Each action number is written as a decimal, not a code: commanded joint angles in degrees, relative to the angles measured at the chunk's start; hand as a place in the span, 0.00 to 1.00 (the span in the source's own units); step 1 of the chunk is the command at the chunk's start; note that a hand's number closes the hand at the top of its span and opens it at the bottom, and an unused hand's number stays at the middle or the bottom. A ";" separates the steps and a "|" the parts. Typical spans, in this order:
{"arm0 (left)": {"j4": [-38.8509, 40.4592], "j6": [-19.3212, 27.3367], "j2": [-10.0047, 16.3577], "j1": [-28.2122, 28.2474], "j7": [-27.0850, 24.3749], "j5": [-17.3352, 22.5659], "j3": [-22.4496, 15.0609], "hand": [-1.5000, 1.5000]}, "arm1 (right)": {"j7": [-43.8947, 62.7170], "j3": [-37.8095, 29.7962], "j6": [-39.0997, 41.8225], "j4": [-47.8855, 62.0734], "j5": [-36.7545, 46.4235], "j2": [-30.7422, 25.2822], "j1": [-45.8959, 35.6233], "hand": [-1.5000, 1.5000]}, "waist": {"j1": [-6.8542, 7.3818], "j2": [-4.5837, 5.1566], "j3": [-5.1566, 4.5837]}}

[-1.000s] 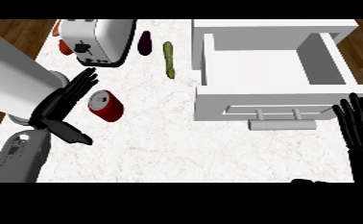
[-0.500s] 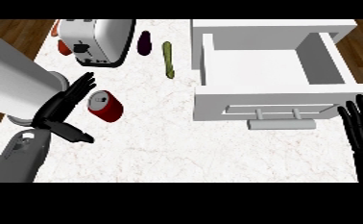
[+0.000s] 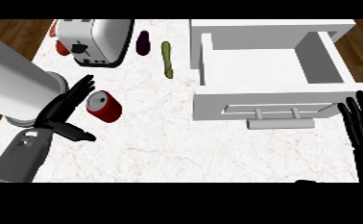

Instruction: Pick up the can, place it into the drawer and close the drawer

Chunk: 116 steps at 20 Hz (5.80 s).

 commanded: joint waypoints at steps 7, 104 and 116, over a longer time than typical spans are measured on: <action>5.97 -2.78 -0.37 -3.80 -5.63 -0.95 -0.20 0.00 | 2.23 -1.35 1.70 -3.83 -2.42 -0.66 2.47 0.00 | -0.30 0.03 -0.01; -18.59 59.38 -22.98 -52.36 55.23 24.60 -23.96 1.00 | 2.41 -4.96 2.09 -4.43 -5.51 0.90 1.53 0.00 | -1.68 0.18 0.21; -10.38 62.47 -22.98 -54.54 49.29 35.66 -34.07 1.00 | 5.42 -1.89 0.76 -4.16 -1.09 -0.19 -3.62 0.00 | -3.77 0.71 0.24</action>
